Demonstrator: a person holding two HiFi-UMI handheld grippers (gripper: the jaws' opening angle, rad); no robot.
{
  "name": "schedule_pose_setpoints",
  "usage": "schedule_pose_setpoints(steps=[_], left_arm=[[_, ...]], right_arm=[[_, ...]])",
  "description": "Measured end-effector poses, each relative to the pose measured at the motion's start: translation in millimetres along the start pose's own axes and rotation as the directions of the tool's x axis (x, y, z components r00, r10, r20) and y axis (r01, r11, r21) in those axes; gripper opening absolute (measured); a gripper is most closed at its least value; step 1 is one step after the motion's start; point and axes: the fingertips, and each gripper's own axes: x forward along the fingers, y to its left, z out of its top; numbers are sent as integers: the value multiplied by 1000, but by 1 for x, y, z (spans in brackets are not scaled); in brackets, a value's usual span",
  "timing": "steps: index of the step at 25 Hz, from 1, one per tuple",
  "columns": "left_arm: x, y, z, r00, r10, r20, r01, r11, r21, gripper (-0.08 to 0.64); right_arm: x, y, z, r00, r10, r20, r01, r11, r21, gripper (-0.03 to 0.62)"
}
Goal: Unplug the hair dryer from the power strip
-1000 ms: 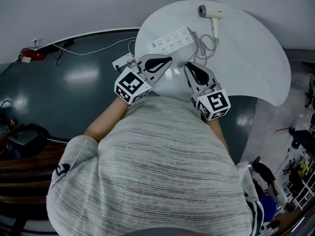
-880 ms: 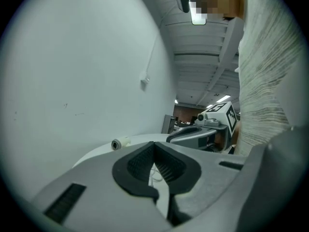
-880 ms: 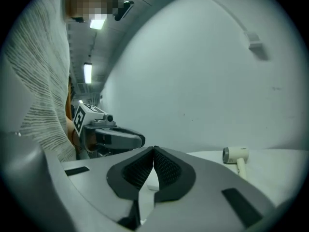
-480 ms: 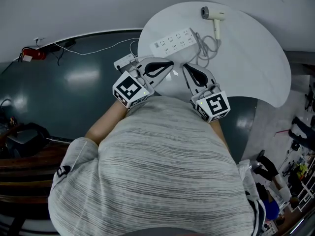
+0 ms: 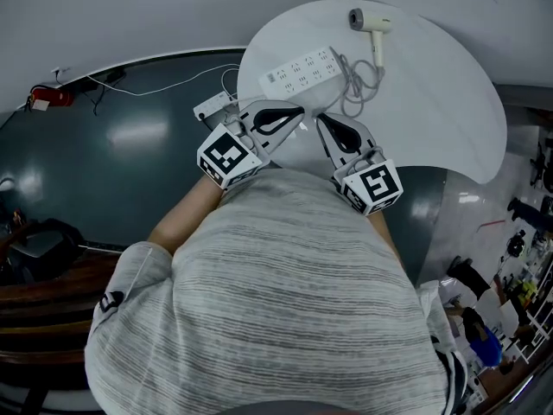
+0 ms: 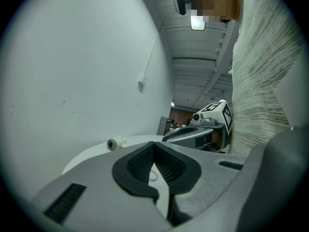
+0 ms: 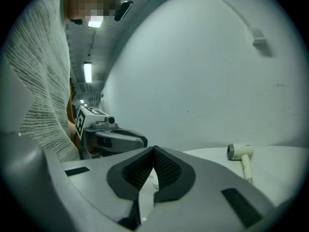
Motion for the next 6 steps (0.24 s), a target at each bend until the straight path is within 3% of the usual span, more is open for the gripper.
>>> schedule_pose_setpoints(steps=[6], left_arm=[[1, 2, -1, 1000, -13, 2, 13, 1000, -9, 6]], right_arm=[[3, -2, -3, 1000, 0, -17, 0, 1000, 17, 25]])
